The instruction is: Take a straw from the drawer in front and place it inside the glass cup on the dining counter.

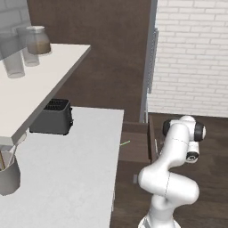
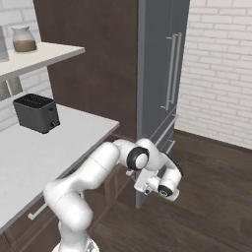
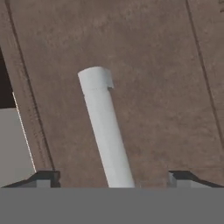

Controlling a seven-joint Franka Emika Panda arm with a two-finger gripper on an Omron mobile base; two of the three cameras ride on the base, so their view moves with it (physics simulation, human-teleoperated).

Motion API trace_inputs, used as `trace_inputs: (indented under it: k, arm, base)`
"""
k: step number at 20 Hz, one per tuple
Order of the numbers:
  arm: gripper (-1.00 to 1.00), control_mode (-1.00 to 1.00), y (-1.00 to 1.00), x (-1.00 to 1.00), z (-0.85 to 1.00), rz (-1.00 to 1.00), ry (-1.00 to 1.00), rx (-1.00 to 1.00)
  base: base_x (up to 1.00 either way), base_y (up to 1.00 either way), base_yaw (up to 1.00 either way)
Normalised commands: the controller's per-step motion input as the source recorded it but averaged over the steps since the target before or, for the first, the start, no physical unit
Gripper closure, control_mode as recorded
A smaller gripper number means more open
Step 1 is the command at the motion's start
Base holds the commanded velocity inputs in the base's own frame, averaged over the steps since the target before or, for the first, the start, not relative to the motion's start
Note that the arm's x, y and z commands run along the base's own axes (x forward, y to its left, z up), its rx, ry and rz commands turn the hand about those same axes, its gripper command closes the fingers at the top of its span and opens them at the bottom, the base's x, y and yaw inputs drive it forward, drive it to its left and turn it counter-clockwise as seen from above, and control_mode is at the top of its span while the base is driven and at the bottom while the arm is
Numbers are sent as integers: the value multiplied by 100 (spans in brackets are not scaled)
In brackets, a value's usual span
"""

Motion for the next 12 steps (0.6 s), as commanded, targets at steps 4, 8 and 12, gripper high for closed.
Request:
trace_inputs:
  k: [4, 8, 12]
  arm:
    - [-100, -100, -17, -52, 50, -7, 0, -5]
    - [-100, -100, -1, -48, 77, -3, -4, -21]
    - [-100, -100, 0, -33, 91, -1, -4, -30]
  base:
    - [0, 0, 0]
    - [0, 0, 0]
    - [0, 0, 0]
